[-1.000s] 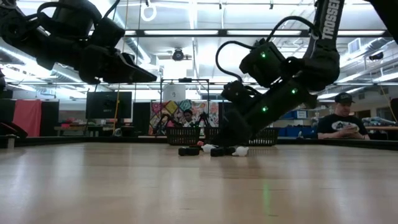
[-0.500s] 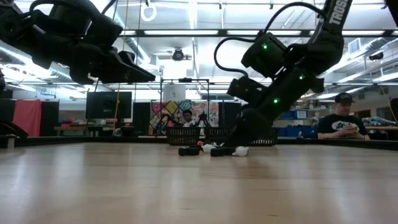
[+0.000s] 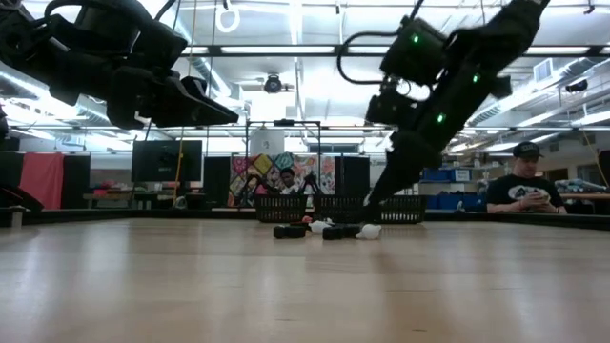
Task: Sort game pieces by color
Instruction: Put the white game piece into the right black basket
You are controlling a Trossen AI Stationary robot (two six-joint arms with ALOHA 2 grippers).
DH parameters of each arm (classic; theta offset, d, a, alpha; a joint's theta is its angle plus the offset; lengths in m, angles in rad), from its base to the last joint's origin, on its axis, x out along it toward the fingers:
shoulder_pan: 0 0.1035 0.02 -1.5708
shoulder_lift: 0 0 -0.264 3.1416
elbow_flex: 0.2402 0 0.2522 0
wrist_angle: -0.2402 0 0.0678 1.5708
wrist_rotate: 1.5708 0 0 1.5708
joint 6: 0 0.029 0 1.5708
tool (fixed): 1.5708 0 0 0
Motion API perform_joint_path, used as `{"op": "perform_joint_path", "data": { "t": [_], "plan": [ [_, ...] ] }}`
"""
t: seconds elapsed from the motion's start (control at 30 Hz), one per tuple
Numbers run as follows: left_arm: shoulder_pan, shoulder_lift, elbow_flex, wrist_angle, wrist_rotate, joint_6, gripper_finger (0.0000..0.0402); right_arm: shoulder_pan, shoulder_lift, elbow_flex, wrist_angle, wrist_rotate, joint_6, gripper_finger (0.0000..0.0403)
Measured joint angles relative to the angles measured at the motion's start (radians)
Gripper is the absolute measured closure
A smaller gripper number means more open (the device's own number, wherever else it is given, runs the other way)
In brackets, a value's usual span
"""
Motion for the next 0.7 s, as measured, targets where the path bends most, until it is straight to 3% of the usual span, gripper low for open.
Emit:
{"op": "perform_joint_path", "data": {
  "t": [0.23, 0.5, 0.7],
  "plan": [
    [0.000, 0.000, 0.000, 0.003, 0.000, 0.000, 0.0272, -0.092, -0.120, 0.076, -0.283, 0.096, 0.112, 0.0328],
    [0.000, 0.000, 0.000, 0.022, 0.000, 0.026, 0.0272, -0.336, -0.103, 0.086, -0.268, 0.091, 0.160, 0.0328],
    [0.000, 0.000, 0.000, 0.042, 0.000, 0.077, 0.0272, -0.474, -0.099, 0.100, -0.242, 0.012, 0.165, 0.0328]
  ]
}}
